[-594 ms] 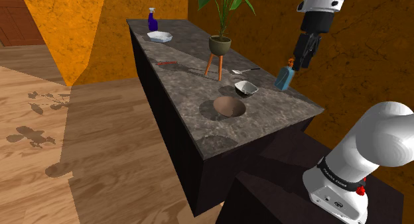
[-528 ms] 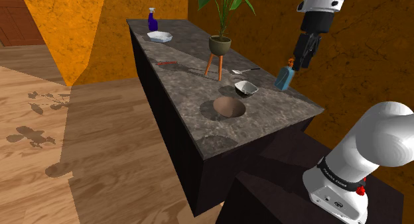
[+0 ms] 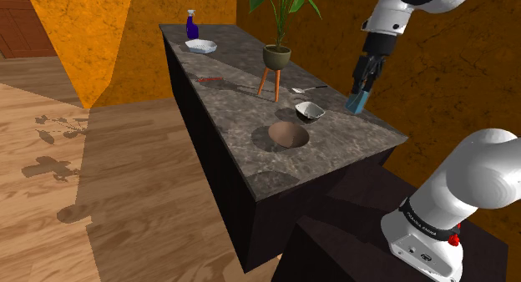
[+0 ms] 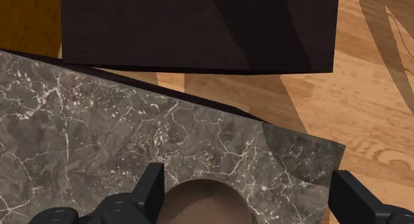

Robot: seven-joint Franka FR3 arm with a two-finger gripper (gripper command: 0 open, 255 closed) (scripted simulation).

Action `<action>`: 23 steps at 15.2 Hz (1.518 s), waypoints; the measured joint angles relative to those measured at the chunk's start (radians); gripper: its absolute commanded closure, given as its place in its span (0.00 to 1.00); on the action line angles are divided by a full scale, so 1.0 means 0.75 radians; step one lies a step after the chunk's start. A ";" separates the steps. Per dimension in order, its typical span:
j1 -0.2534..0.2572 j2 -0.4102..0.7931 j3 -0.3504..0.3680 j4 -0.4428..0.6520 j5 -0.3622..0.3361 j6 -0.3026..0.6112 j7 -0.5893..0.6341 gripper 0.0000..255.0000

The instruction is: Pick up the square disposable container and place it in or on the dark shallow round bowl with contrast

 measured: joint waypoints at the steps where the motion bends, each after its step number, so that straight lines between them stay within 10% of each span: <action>1: -0.009 0.030 -0.023 -0.009 -0.008 0.044 -0.026 0.00; 13: -0.050 0.503 -0.260 0.078 0.068 0.481 -0.325 0.00; 23: -0.104 1.017 -0.374 0.368 0.378 0.664 -0.664 0.00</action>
